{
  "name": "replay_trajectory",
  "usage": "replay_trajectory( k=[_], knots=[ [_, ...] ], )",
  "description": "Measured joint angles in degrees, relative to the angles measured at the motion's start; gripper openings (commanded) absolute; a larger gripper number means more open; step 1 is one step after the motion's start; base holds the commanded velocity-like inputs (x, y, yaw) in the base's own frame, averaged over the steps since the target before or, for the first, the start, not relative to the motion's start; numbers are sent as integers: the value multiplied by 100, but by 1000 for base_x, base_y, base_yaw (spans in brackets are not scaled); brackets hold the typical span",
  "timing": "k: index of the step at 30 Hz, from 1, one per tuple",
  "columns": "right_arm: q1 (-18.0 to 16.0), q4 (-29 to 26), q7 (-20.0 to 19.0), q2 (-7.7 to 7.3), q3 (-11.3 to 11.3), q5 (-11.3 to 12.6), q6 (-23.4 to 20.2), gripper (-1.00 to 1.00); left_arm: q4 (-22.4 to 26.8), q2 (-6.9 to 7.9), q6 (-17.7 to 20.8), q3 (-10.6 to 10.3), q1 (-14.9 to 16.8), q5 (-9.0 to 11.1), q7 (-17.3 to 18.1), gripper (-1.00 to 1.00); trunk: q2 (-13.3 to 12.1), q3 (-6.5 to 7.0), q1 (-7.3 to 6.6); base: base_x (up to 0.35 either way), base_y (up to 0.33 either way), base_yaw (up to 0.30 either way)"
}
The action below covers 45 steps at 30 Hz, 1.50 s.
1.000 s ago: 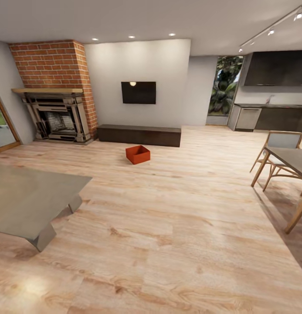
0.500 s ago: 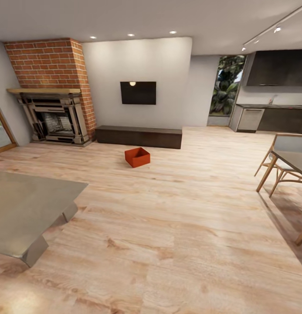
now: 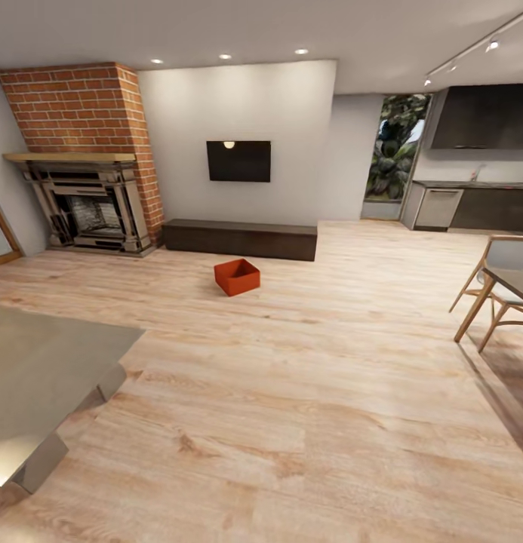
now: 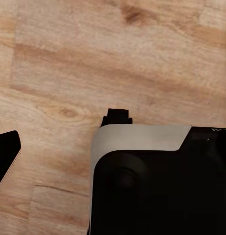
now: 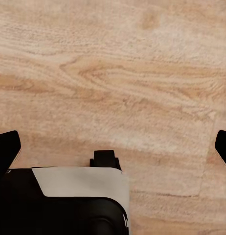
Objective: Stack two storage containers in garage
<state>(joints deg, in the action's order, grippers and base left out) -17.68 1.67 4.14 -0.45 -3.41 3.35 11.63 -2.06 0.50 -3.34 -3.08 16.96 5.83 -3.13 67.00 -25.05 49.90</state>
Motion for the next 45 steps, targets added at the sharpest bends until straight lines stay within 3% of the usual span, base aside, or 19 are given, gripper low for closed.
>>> replay_trajectory(
  k=[45],
  knots=[
    [0, 0, 2, 0, 0, 0, 0, 100, -1, 3, 0, 0, 0, 0, 0, 100, 0, 0, 0, 340, 0, 0]
  ],
)
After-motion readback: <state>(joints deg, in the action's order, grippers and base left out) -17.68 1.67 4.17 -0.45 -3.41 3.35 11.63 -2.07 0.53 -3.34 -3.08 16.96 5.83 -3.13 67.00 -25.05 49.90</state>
